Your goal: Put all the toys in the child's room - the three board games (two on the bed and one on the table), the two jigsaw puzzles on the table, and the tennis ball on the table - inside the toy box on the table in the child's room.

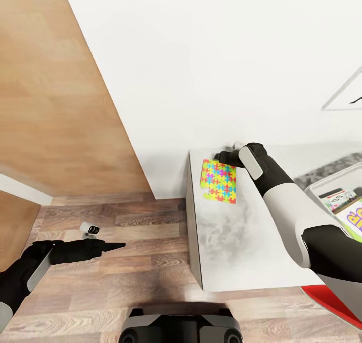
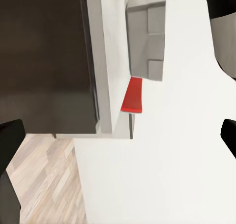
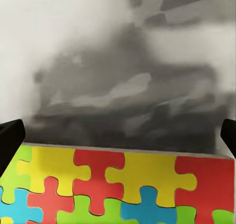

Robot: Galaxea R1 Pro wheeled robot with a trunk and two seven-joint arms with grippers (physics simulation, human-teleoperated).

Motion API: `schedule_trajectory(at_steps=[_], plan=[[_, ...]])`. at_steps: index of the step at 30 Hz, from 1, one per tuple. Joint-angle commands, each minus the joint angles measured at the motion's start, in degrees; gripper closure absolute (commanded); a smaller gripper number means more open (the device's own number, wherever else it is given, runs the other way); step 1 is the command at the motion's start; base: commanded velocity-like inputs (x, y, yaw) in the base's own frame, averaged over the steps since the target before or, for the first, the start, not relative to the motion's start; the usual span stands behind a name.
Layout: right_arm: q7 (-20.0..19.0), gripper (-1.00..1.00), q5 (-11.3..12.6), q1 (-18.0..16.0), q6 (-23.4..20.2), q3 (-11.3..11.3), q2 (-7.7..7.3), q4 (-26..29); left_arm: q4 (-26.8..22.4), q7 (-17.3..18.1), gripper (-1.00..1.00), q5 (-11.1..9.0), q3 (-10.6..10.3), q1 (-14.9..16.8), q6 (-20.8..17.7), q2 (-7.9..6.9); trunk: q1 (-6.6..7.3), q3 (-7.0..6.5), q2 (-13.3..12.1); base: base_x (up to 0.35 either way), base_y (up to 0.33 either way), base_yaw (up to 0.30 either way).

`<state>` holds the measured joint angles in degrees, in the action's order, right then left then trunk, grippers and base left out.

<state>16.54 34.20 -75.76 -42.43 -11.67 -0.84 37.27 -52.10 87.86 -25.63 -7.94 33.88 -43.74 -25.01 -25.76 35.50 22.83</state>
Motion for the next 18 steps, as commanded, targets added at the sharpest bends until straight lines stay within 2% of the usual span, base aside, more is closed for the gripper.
schedule_trajectory(at_steps=[1,7,18], plan=[[0.51,-1.0,0.6,-0.04,-0.11,-0.37,-0.07,0.06,0.03,0.1,-1.0,-0.3,-0.23,0.04,-0.62,-0.06,-0.03,0.08,0.09,-0.033,0.011,0.0],[0.51,-1.0,0.6,-0.02,-0.2,-0.37,-0.04,0.08,0.07,0.11,-1.0,-0.3,-0.23,0.04,-0.64,-0.07,-0.03,0.08,0.09,-0.089,0.076,0.0],[0.59,-1.0,0.53,-0.09,-0.22,-0.37,0.11,0.08,0.07,0.12,-1.0,-0.3,-0.17,0.04,-0.64,-0.1,-0.03,0.08,0.09,-0.182,0.158,0.0]])
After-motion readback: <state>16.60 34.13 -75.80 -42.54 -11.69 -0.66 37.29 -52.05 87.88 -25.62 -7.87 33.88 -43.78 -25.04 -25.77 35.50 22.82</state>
